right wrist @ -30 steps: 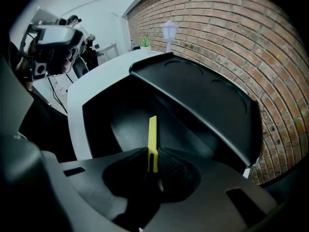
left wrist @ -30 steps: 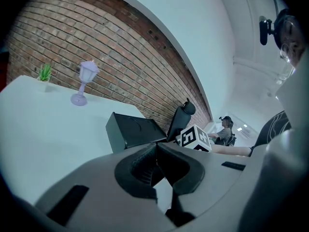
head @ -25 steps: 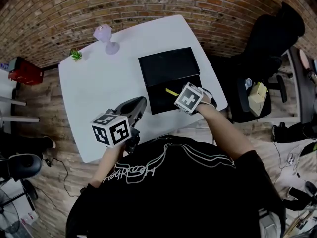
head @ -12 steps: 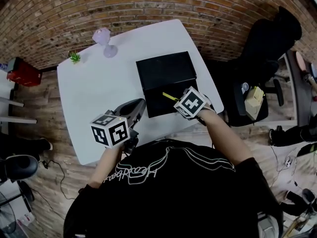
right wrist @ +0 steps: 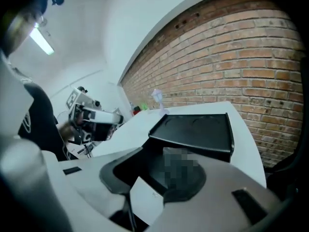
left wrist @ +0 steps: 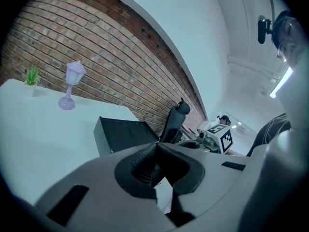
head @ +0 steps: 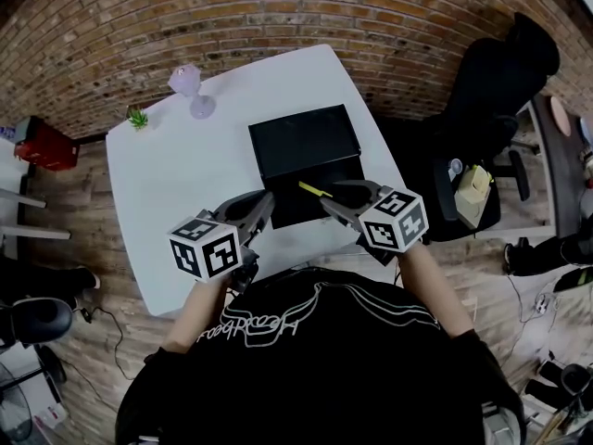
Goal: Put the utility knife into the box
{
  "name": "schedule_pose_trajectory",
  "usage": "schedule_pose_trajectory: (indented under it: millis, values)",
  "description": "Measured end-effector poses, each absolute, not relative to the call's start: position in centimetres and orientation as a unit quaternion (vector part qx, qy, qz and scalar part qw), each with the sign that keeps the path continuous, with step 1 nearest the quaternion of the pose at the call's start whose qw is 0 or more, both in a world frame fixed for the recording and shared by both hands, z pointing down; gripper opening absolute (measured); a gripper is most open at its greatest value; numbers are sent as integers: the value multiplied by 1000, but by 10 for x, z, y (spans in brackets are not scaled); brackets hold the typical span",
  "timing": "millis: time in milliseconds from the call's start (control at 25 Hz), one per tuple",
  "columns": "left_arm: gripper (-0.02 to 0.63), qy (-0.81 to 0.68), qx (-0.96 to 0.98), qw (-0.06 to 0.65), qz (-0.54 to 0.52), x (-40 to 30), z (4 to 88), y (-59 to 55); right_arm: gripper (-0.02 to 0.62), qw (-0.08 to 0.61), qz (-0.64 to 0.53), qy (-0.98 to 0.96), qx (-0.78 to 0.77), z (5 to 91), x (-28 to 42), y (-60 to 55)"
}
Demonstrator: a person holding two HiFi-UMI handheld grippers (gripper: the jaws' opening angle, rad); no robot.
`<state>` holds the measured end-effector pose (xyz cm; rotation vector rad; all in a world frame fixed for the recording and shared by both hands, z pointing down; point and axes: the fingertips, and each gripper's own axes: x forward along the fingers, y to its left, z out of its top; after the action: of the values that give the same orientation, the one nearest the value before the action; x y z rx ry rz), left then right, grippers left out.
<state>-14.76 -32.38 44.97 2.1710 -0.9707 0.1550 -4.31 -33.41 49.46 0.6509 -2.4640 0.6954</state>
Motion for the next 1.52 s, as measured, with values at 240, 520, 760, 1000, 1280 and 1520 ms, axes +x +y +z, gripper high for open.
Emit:
schedule_pose_trajectory:
  millis: [240,520,760,1000,1280,1520]
  values:
    - [32,-358,865,348,53,-137,424,-325,3,147,240,-928,244,432,-45,-329]
    - [32,-344,873,339,58,-132,416,-320,2,106,252,-930,246,427,-46,-322]
    - [32,-341,876,337,55,-131,415,-321,2,91,225,-941,237,412,-49,-319]
    - [32,-338,879,332,53,-130,413,-319,2,95,208,-947,226,409,-55,-316]
    - [32,-336,879,334,53,-132,415,-318,2,105,207,-944,234,411,-55,-317]
    - [32,-333,880,333,50,-130,415,-322,2,113,206,-942,238,412,-51,-314]
